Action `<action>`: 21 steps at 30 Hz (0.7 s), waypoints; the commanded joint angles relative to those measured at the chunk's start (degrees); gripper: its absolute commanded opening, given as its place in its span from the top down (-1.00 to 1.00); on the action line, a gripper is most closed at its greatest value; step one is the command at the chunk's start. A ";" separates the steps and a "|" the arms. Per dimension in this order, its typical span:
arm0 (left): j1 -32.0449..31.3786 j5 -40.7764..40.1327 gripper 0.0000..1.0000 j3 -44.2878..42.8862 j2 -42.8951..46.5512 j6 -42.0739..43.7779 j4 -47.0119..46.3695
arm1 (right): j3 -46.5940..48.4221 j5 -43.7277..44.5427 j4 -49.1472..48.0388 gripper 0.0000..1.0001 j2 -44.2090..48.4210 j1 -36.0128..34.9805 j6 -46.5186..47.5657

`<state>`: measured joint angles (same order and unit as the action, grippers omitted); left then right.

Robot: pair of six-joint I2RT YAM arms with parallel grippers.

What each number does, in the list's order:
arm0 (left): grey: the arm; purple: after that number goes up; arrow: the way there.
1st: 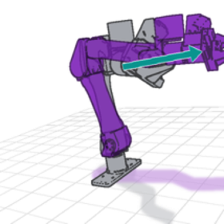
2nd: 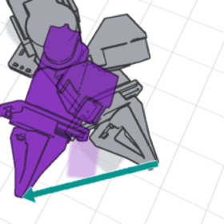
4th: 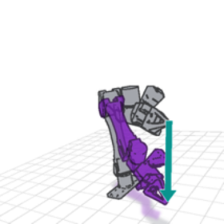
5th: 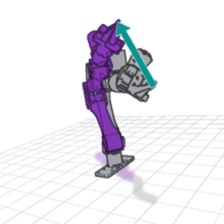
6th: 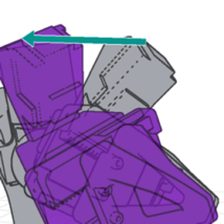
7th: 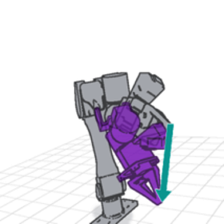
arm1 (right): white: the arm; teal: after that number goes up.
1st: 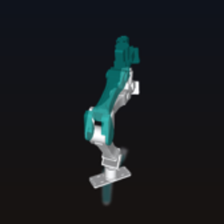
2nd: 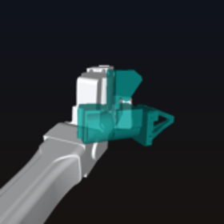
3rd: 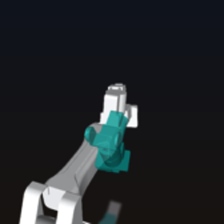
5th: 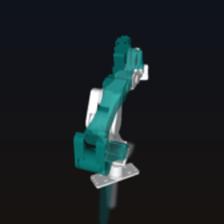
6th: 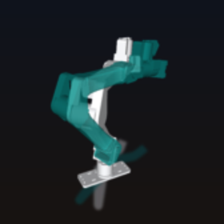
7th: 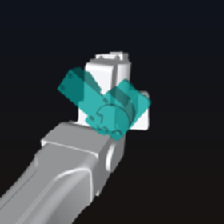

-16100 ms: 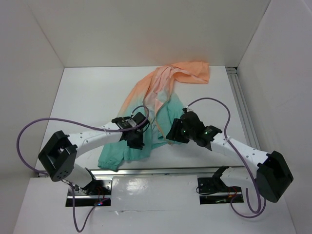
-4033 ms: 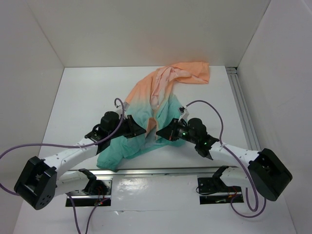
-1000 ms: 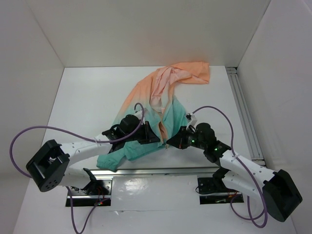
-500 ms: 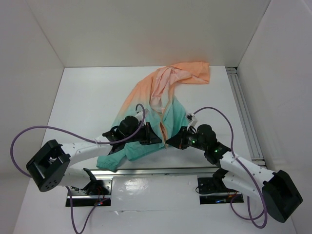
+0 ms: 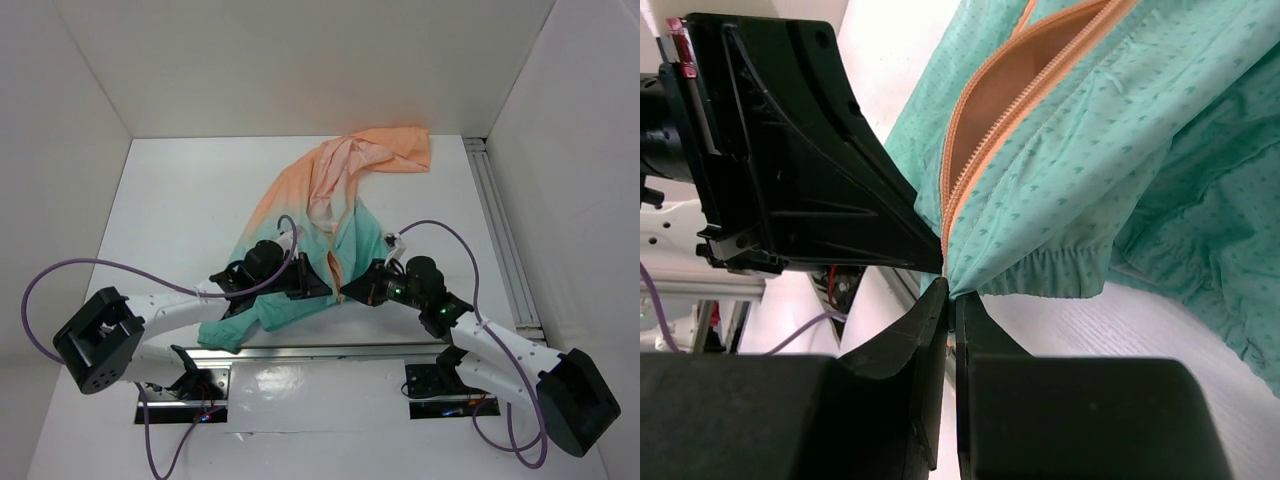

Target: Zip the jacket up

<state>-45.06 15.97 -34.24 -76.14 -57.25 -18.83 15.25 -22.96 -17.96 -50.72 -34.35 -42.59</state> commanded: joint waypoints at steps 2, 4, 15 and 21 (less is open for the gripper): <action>-0.29 2.31 1.00 0.84 1.78 -0.23 -4.81 | -1.71 -1.55 -8.49 1.00 0.45 1.03 -2.05; -0.29 3.01 1.00 1.45 1.78 -0.23 -5.33 | -3.28 -2.26 -9.90 1.00 0.45 1.73 -2.59; -0.29 5.91 1.00 1.46 2.84 0.39 -7.18 | -9.35 -10.87 -22.02 1.00 -0.08 6.48 -8.12; -0.29 6.97 1.00 1.46 1.70 0.39 -8.42 | -9.88 -14.21 -25.98 1.00 -1.22 8.24 -9.70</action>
<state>-45.10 20.97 -32.84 -75.11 -57.25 -22.76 5.52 -33.50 -35.77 -51.35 -26.79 -50.76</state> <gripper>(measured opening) 0.096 0.106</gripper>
